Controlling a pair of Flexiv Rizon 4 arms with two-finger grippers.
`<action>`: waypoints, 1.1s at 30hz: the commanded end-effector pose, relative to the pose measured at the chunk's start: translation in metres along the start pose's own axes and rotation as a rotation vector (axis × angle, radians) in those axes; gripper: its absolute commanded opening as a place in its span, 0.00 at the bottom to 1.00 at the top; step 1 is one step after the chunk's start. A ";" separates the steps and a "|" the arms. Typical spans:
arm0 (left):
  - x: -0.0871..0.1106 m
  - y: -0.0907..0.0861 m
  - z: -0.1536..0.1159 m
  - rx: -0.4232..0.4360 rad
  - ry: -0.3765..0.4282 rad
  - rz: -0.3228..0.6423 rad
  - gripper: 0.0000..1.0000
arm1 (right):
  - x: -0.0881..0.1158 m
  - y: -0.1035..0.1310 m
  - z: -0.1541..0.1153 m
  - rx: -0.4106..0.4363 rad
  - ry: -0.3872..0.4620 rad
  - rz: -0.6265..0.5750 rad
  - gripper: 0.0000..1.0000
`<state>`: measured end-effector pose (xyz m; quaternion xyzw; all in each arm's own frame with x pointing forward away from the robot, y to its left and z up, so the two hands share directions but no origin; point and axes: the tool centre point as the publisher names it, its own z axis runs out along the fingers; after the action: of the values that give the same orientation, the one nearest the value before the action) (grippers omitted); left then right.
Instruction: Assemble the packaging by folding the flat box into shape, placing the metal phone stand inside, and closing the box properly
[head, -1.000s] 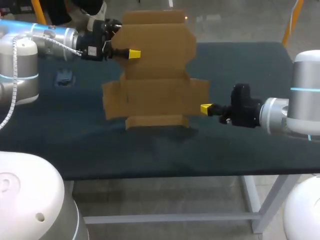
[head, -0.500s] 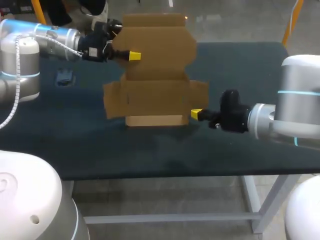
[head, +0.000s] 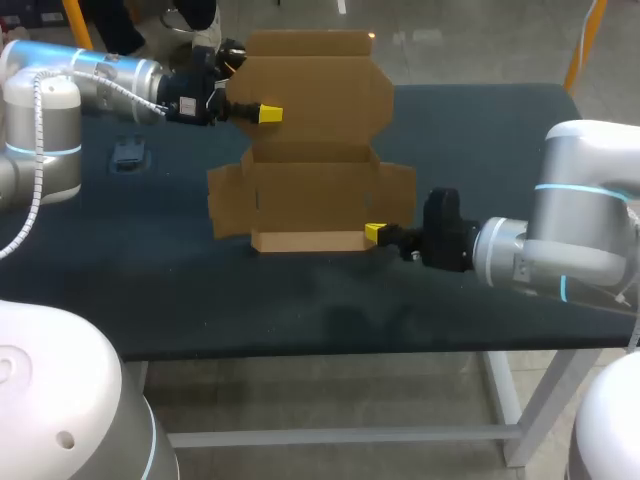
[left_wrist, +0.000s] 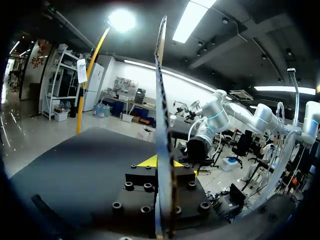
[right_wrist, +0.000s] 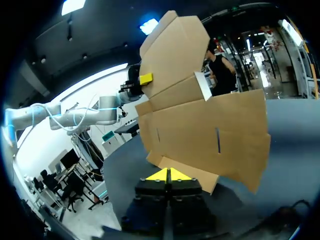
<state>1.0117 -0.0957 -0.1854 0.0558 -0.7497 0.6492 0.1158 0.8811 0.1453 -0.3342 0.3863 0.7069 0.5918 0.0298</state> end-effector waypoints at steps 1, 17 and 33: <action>-0.001 0.001 -0.001 -0.001 0.007 0.000 0.00 | 0.005 -0.003 0.012 0.008 -0.010 -0.033 0.00; -0.001 0.001 -0.001 -0.001 0.007 0.000 0.00 | 0.015 -0.028 0.067 0.000 -0.145 -0.144 0.00; -0.001 0.001 -0.001 -0.001 0.007 0.000 0.00 | 0.010 -0.044 0.103 -0.019 -0.239 -0.126 0.00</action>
<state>1.0119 -0.0958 -0.1856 0.0557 -0.7497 0.6492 0.1161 0.8990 0.2202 -0.3893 0.3622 0.7294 0.5735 0.0891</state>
